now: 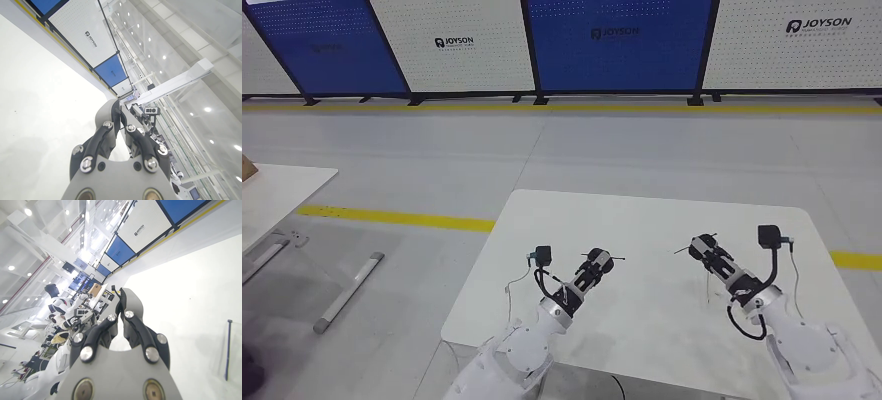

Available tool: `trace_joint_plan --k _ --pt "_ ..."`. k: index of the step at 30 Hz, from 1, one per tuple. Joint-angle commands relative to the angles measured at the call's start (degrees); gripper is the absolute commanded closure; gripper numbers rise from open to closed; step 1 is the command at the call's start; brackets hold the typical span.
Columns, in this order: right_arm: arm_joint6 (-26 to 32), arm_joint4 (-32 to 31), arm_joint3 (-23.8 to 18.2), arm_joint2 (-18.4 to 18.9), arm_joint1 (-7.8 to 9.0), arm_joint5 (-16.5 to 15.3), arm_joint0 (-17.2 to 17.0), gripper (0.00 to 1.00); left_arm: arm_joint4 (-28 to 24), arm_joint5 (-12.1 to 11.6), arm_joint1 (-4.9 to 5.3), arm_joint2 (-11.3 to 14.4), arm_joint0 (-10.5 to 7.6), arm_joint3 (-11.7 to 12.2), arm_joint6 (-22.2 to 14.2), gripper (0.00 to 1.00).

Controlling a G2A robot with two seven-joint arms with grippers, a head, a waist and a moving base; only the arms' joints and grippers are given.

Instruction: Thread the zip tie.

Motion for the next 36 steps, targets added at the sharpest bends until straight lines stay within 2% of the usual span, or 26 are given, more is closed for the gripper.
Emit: trace_joint_plan --k 1,5,8,10,12,15,26,31,36 --pt "-0.9 -1.9 -1.4 -1.5 -0.26 1.1 -0.2 1.0 0.0 0.0 0.0 0.0 0.0 0.0 0.0 1.0" --pt "-4.6 -5.4 -2.8 -5.1 -1.08 3.2 0.1 1.0 0.0 0.0 0.0 0.0 0.0 0.0 0.0 1.0" --pt "-5.1 -5.8 -2.7 -5.6 -1.24 3.5 0.4 1.0 0.1 0.1 -0.02 0.0 -0.11 0.0 0.1 1.0" --pt "-5.1 -5.8 -2.7 -5.6 -1.24 3.5 0.4 1.0 2.3 0.9 -0.19 0.3 -0.86 0.1 2.1 1.0" --pt "-5.1 -5.8 -2.7 -5.6 -1.24 3.5 0.4 1.0 6.2 2.1 -0.58 1.6 -1.58 0.6 6.1 1.0" --pt "-5.1 -5.8 -2.7 -5.6 -1.24 3.5 0.4 1.0 7.6 2.9 -1.04 3.0 -2.78 1.7 7.8 1.0" --pt "-5.1 -5.8 -2.7 -5.6 -1.24 3.5 0.4 1.0 7.7 3.1 -1.05 3.1 -2.85 1.8 7.5 1.0" --pt "-10.8 -6.8 -4.3 -7.3 -2.02 3.4 0.0 1.0 4.8 3.8 -1.26 3.8 -4.45 2.8 1.9 1.0" --pt "-13.1 -8.3 -3.6 -8.9 -2.61 4.7 0.6 1.0 3.2 3.9 -1.44 3.6 -5.25 3.8 1.5 1.0"
